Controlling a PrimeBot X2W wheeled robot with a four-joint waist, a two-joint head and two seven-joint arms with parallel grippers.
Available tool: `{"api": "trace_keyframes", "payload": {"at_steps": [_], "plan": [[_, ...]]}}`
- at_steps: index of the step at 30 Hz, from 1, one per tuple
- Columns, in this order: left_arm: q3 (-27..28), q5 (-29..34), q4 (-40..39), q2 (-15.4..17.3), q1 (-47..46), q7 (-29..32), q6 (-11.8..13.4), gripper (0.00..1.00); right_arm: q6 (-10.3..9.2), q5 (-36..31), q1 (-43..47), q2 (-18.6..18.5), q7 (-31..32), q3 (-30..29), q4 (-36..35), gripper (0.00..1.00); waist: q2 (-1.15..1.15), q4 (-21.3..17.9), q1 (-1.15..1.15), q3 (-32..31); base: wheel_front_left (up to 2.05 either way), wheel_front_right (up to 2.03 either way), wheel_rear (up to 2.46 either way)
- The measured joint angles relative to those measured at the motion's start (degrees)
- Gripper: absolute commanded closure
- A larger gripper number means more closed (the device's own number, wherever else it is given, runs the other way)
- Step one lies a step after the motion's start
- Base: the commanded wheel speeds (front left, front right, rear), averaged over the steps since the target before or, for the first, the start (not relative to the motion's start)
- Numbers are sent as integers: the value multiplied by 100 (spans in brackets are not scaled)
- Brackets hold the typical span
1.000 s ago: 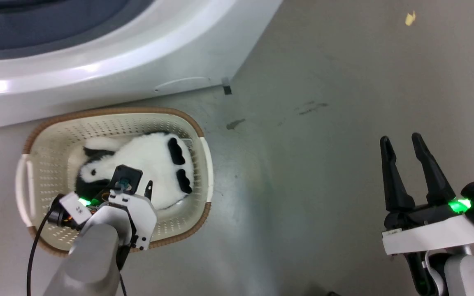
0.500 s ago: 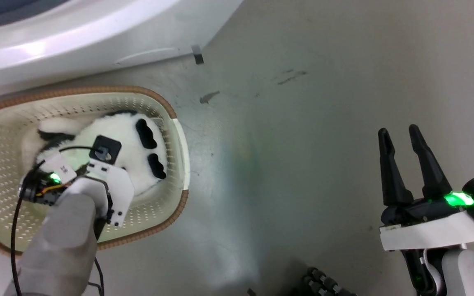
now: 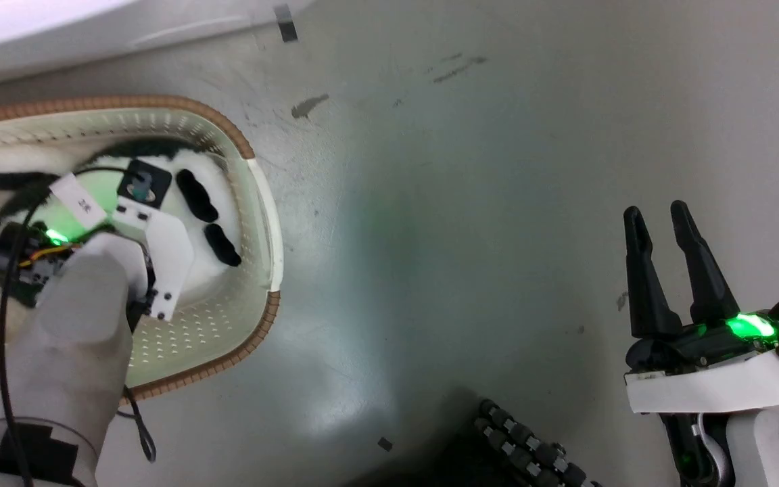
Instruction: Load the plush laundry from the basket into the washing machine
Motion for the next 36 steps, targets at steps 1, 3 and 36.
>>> {"api": "trace_keyframes", "payload": {"at_steps": [1,3,36], "plan": [[0,0,0,0,0,0,0,0,0,0,0,0,0,0,0,0,0,0,0,0,0,0,0],[-9,-47,27,8,-43,-4,5,0,0,0,-1,0,0,4,1,0,0,-23,0,55,0,0,0],[244,-996,-218,-906,1882,-2502,-205,100,0,-1382,637,2,-24,-738,-30,0,0,1101,0,-3074,0,0,0]]}}
